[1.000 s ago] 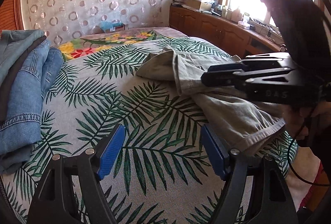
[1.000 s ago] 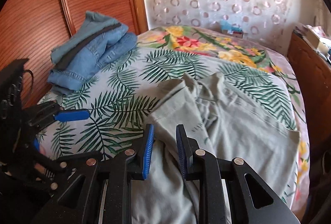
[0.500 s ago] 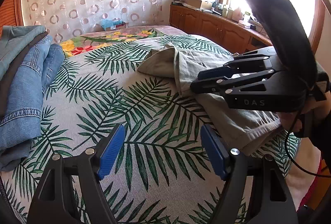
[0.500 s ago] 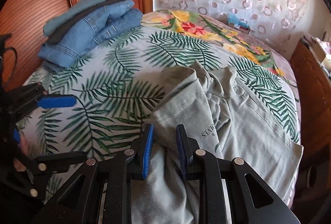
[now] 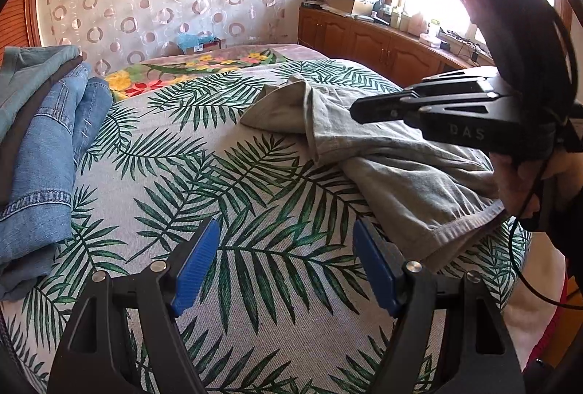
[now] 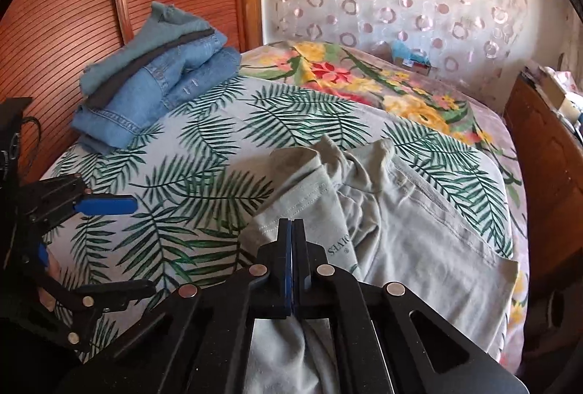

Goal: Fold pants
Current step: 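Lift the pants edge with the right gripper and fold it over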

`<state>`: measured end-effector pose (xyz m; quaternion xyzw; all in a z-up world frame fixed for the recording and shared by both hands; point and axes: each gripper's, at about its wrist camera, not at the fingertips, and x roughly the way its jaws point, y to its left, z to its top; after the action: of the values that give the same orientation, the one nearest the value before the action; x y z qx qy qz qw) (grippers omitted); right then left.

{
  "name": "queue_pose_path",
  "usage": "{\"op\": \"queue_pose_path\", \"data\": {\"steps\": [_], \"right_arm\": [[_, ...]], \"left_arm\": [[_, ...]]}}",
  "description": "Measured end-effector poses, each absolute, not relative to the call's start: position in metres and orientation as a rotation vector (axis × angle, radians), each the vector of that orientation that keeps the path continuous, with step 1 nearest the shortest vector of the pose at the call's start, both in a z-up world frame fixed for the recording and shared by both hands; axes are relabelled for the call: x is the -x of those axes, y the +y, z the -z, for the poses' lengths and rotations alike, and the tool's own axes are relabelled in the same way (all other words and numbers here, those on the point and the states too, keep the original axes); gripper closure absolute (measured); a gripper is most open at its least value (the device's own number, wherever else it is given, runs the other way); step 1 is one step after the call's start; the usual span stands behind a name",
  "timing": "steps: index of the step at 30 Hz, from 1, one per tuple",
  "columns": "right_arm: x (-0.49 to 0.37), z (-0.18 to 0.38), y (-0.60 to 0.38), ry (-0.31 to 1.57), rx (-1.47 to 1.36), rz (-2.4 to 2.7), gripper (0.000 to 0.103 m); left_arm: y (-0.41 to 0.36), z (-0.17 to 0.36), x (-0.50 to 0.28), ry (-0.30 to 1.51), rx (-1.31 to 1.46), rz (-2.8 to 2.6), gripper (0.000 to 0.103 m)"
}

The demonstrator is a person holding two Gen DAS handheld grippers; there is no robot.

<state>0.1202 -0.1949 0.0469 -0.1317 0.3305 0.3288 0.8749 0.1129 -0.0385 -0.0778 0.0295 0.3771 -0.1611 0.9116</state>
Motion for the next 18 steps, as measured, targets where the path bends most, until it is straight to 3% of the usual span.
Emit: {"op": "queue_pose_path", "data": {"steps": [2, 4, 6, 8, 13, 14, 15, 18], "right_arm": [[-0.121, -0.043, -0.19, 0.71, 0.279, -0.697, 0.101], [-0.12, -0.038, -0.182, 0.716, 0.31, -0.702, 0.088], [-0.121, -0.032, -0.176, 0.726, 0.337, -0.697, 0.067], [-0.123, -0.027, -0.171, 0.746, 0.356, -0.705, 0.065], [-0.132, -0.022, -0.168, 0.756, 0.387, -0.682, 0.067], [-0.132, -0.024, -0.17, 0.748, 0.374, -0.676, 0.086], [-0.133, -0.027, -0.174, 0.74, 0.361, -0.665, 0.097], [-0.135, -0.039, -0.188, 0.715, 0.282, -0.653, 0.1]], "left_arm": [[-0.038, 0.078, -0.112, 0.778, -0.059, 0.334, 0.027], [-0.037, 0.079, -0.111, 0.781, -0.058, 0.332, 0.027], [-0.035, 0.08, -0.109, 0.783, -0.056, 0.331, 0.027], [-0.034, 0.08, -0.108, 0.784, -0.054, 0.33, 0.027], [-0.032, 0.081, -0.107, 0.788, -0.047, 0.331, 0.027], [-0.032, 0.081, -0.107, 0.788, -0.046, 0.332, 0.027], [-0.032, 0.081, -0.107, 0.788, -0.046, 0.333, 0.027], [-0.034, 0.081, -0.107, 0.788, -0.048, 0.337, 0.027]]}}
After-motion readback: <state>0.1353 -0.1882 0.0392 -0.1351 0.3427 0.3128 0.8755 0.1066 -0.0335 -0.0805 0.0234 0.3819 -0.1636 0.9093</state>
